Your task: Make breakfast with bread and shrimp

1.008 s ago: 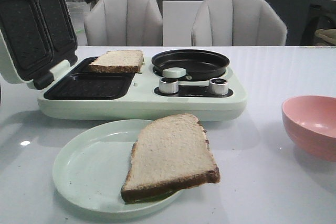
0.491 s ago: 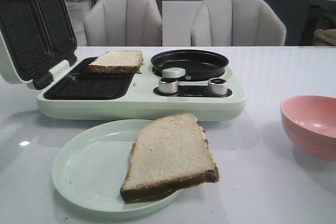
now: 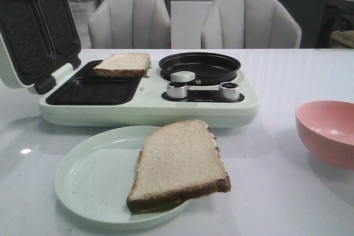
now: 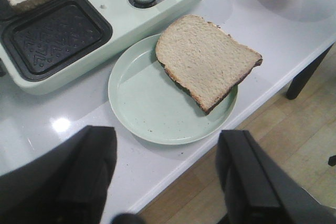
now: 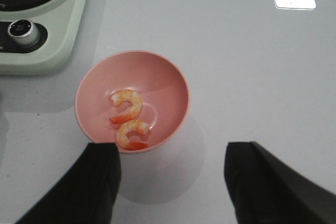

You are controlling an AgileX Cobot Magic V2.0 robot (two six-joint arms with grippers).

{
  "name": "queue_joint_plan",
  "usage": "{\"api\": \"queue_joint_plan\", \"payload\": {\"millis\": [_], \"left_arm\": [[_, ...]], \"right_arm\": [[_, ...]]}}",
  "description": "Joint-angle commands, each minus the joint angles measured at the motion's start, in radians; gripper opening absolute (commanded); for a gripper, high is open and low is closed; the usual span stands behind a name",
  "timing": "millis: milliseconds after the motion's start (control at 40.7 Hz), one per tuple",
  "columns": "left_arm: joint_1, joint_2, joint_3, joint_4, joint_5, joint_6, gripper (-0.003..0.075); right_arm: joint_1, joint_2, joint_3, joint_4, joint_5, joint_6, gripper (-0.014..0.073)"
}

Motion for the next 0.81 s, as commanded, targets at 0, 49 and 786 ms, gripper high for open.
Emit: {"api": "queue_joint_plan", "payload": {"millis": [0,49,786], "left_arm": [[-0.008,-0.047,0.011,0.016,-0.08,-0.01,0.0456],[-0.008,-0.064,0.02,0.023,-0.08,-0.01,0.0456],[-0.008,-0.075,0.031,0.034,-0.065,-0.01,0.0456]], "right_arm": [[-0.005,0.004,-0.037,0.002,-0.074,-0.006,0.0537],[-0.005,0.004,-0.037,0.001,-0.081,-0.006,0.0537],[0.315,0.424,-0.038,0.646,-0.093,-0.317,0.0537]]}}
